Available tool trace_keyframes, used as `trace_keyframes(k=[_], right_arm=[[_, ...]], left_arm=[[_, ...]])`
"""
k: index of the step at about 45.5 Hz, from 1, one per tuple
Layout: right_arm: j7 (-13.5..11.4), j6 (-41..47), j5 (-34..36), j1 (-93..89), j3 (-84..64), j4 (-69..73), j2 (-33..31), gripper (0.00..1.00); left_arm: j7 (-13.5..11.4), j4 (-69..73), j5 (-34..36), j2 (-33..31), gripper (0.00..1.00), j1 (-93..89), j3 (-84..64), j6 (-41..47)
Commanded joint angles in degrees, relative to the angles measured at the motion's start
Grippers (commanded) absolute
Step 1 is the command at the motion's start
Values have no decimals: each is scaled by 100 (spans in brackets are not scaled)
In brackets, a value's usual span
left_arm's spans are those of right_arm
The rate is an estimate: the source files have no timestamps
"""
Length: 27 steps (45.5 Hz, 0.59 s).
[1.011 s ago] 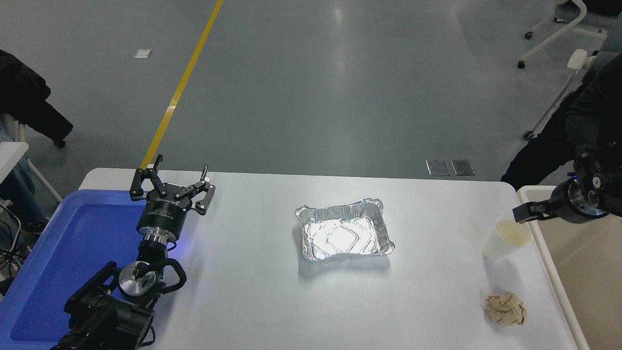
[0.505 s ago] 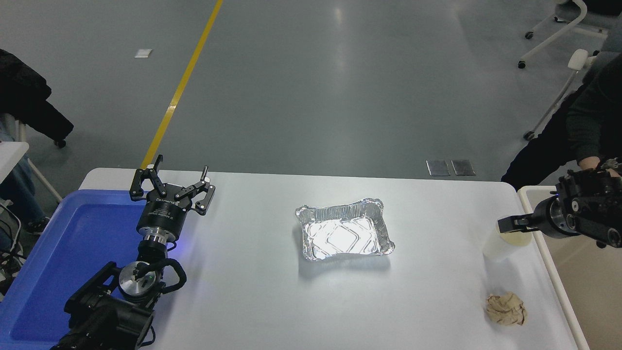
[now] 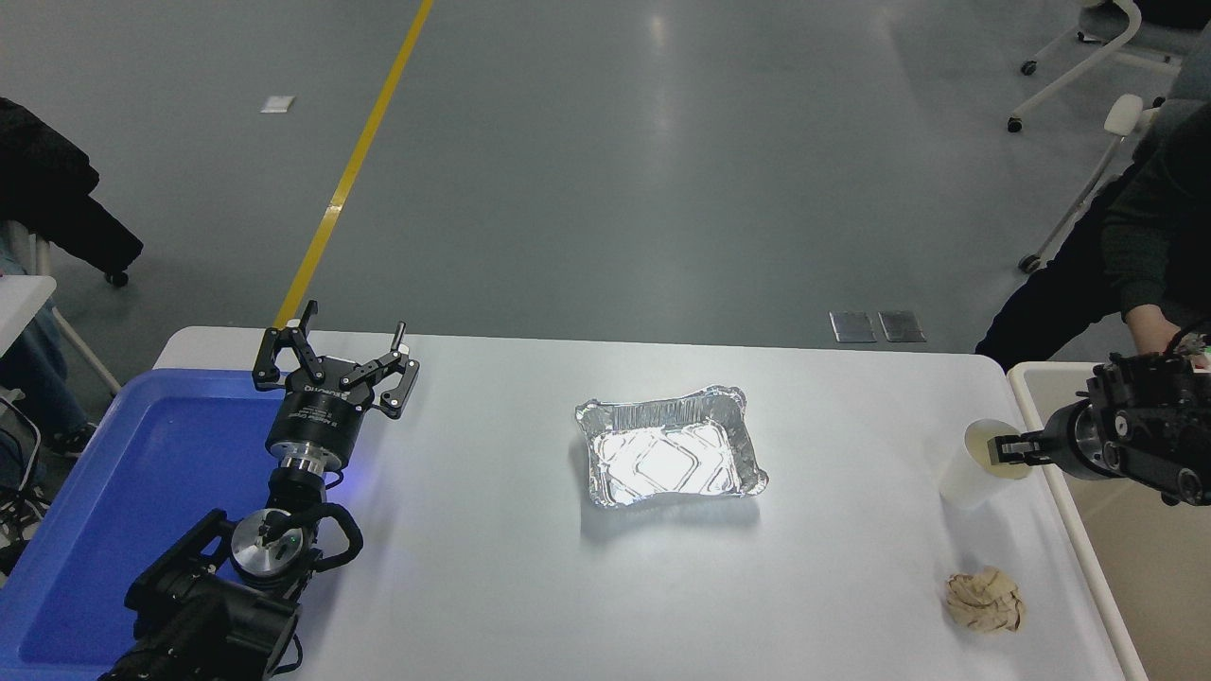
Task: Pick up paper cup place in dustbin
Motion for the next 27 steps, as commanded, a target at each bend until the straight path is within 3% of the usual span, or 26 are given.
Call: trace_keyframes(k=[1, 3, 4, 27], right_arm=[[0, -11, -2, -36, 16, -124, -1, 37], [0, -11, -2, -36, 8, -133, 8, 7], [0, -11, -11, -36, -1, -133, 8, 0], [9, 243, 33, 236, 420, 183, -159, 0]], left_arm=[[-2, -1, 0, 0, 99, 0, 0, 8], [-2, -1, 0, 0, 99, 0, 0, -1], [6, -1, 0, 0, 99, 0, 0, -1], [-2, -1, 0, 0, 99, 0, 0, 7]])
